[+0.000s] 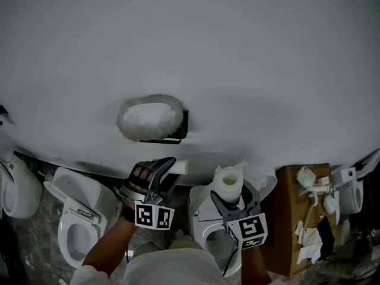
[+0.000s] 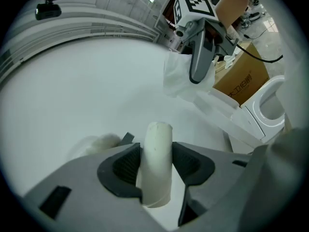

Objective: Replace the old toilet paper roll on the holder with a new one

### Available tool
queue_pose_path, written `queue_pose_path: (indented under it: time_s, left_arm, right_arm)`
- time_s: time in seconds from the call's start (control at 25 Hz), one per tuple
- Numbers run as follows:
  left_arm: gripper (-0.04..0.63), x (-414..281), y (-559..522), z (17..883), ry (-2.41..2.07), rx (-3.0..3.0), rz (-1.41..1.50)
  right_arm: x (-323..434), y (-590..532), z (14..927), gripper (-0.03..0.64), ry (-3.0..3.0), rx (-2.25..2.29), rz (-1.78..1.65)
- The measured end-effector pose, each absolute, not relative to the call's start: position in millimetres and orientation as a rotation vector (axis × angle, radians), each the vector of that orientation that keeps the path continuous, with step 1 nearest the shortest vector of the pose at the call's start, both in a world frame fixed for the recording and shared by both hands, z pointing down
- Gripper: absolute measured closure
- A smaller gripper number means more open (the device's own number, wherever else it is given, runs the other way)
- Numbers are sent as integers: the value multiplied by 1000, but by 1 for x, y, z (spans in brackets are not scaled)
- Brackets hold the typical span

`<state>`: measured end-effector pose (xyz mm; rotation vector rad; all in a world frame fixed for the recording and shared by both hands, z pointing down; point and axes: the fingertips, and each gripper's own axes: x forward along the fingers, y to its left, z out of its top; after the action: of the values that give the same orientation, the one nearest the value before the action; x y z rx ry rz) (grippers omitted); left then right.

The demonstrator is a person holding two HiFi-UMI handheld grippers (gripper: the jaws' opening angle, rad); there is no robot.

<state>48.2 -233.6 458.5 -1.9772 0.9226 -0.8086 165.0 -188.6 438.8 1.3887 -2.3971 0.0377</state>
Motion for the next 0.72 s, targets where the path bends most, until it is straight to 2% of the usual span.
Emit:
queue_pose_path:
  time_s: [0.32,0.72]
  left_arm:
    - [391,-51,-212,465,1233,-1986,-870]
    - [391,-130,-179,463,1534,-1995,-846]
  right_arm:
    - [120,-221,447,281,-2342,1225,-112]
    - [92,-271,469,281,-2243,1108,-177]
